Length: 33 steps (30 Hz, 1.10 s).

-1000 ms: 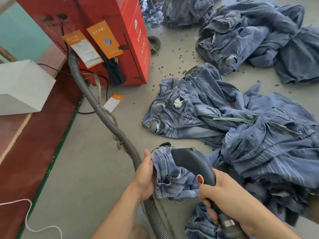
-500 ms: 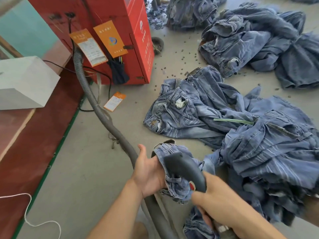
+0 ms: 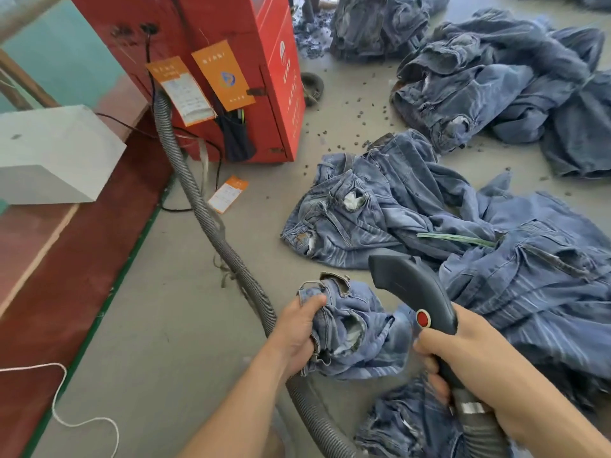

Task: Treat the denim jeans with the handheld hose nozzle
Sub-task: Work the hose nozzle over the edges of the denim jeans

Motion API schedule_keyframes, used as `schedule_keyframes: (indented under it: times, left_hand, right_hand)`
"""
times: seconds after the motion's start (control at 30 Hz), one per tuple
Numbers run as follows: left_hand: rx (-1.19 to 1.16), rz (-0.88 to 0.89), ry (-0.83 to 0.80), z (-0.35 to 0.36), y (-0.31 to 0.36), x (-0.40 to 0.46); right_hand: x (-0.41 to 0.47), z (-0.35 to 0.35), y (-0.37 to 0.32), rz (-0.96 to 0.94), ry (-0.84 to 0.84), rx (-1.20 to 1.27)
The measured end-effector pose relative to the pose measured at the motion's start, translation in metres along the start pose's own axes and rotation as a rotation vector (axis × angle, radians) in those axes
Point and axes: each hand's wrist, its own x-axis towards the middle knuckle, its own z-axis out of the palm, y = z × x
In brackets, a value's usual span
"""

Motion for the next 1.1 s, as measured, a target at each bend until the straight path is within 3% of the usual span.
schedule_keyframes:
  times: [0.2,0.33,0.43,0.5,0.6,0.77,0.93,1.1]
  left_hand:
    - [0.260,0.179,-0.172,0.012,0.007,-0.011]
    - [0.331,0.146,-0.271,0.012,0.004,-0.018]
    - [0.417,0.105,-0.307,0.012,0.003,-0.021]
    - [0.442,0.093,-0.307,0.015,0.004,-0.022]
    - [0.420,0.098,-0.272,0.015,0.009,-0.020]
    - [0.464,0.137,-0.300,0.015,0.012,-0.022]
    - [0.587,0.172,-0.262,0.016,0.009,-0.027]
    - [0.575,0.183,-0.205,0.010,0.015,-0.024]
  right_hand:
    - [-0.003,0.009,0.002,-0.046,-0.030,-0.232]
    - [0.007,0.017,-0.002,-0.040,-0.065,-0.312]
    - [0.022,0.020,-0.007,-0.078,0.014,-0.282]
    - [0.026,0.014,-0.008,-0.087,0.079,-0.197]
    - [0.013,0.002,-0.004,-0.040,0.018,-0.081]
    - [0.005,0.014,0.001,-0.021,-0.112,-0.206]
    - [0.018,-0.002,-0.006,0.044,-0.024,0.056]
    - [0.000,-0.003,0.007,0.106,-0.243,0.016]
